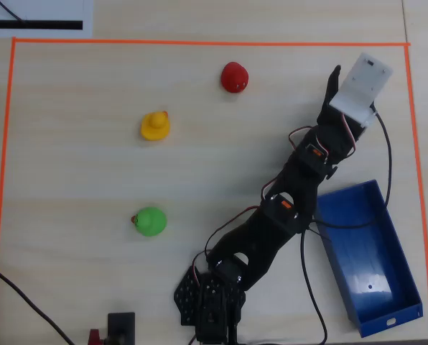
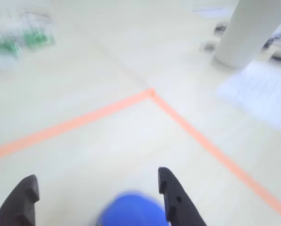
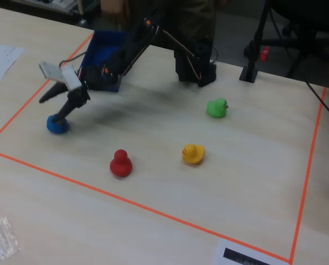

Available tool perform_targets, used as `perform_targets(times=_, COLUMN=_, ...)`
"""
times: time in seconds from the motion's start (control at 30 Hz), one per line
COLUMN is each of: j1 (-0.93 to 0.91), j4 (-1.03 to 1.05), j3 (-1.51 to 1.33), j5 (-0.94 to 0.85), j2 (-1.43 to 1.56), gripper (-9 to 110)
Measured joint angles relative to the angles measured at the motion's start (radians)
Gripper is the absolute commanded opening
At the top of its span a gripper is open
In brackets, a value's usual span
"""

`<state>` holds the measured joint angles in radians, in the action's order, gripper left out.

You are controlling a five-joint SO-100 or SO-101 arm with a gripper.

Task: Grasp blue duck and put it into box.

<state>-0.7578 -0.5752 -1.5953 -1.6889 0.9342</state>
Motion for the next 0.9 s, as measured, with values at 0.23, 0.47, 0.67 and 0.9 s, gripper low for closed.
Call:
perform_targets(times=0.23, j1=-0.012, j4=-0.012, j3=0.064, j5=-0.012, j2=-0.143, gripper=29)
perform_targets(times=0.47, j1=-0.023, j4=-0.015, j3=0.147, j5=-0.015, j2=-0.229, gripper=0)
perform_targets(times=0.67, j1=-0.048, j4=0.121, j3=0.167, j5=0.123, j2=-0.149, gripper=0)
perform_targets(times=0.9, j1=-0.129, j4=0.753, j3=0.166, j5=0.393, j2=0.362, gripper=0)
